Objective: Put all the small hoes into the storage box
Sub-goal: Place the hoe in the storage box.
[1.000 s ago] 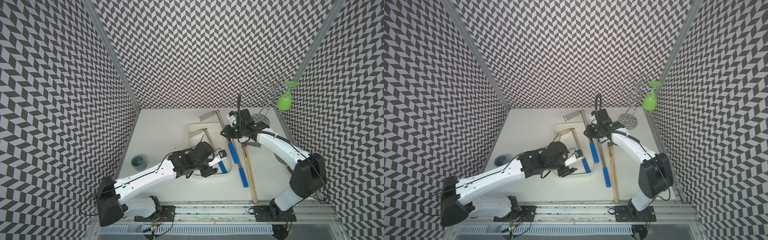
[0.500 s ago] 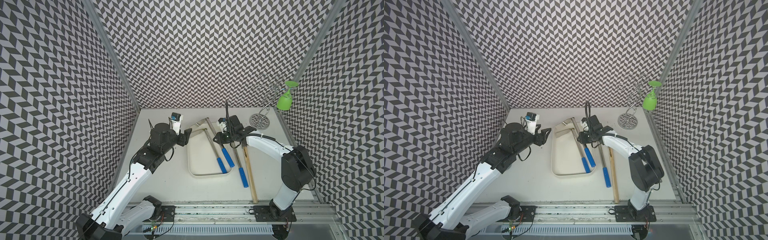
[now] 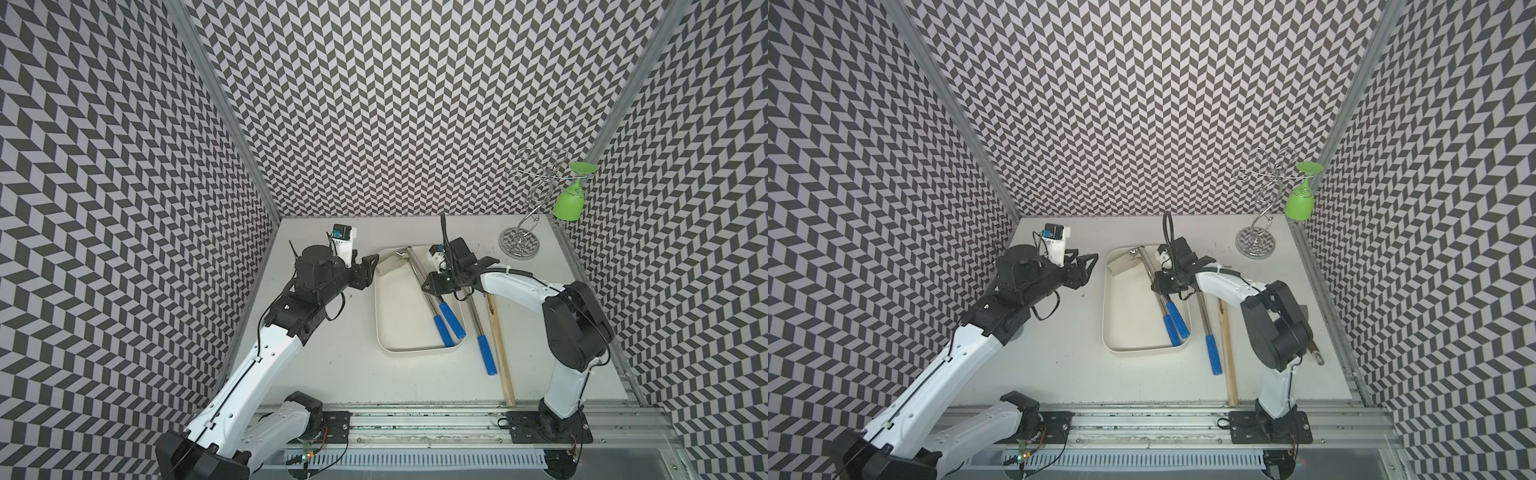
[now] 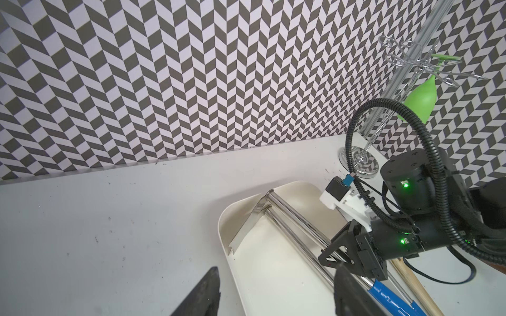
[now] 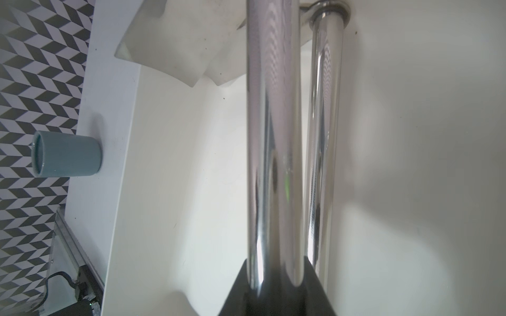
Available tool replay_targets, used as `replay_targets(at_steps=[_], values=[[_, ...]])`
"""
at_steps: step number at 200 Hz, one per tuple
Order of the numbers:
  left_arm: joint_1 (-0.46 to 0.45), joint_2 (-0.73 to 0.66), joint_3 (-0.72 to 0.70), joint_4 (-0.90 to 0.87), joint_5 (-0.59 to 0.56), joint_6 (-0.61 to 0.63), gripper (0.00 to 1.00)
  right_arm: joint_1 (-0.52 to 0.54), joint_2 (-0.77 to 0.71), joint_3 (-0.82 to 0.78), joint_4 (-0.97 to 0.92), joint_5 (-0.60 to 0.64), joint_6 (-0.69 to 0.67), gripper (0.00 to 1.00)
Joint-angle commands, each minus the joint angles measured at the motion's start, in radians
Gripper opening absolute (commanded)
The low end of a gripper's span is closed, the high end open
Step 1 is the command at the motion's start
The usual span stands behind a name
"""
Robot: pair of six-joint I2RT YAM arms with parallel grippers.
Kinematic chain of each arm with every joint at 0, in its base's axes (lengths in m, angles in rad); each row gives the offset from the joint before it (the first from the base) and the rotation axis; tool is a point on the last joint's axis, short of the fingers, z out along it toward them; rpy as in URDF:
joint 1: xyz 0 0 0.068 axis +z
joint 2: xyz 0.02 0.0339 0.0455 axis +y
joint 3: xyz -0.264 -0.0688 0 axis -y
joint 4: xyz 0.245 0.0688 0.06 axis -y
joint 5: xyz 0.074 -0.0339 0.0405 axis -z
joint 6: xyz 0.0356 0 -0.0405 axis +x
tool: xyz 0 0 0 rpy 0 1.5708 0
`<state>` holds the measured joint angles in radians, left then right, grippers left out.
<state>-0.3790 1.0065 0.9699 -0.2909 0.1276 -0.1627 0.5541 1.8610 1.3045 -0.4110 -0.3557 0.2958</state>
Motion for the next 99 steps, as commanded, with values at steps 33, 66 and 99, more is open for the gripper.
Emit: replay_targets(at_steps=[33, 66, 99], values=[[0.013, -0.024, -0.02, 0.026, 0.026, -0.018, 0.66, 0.005, -0.004, 0.049, 0.128, -0.052, -0.003, 0.0], [0.015, -0.026, -0.02, 0.025, 0.029, -0.021, 0.66, 0.004, -0.032, 0.051, 0.163, -0.05, 0.018, 0.0], [0.016, -0.021, -0.022, 0.027, 0.035, -0.023, 0.66, 0.005, -0.002, 0.059, 0.153, -0.031, 0.023, 0.0]])
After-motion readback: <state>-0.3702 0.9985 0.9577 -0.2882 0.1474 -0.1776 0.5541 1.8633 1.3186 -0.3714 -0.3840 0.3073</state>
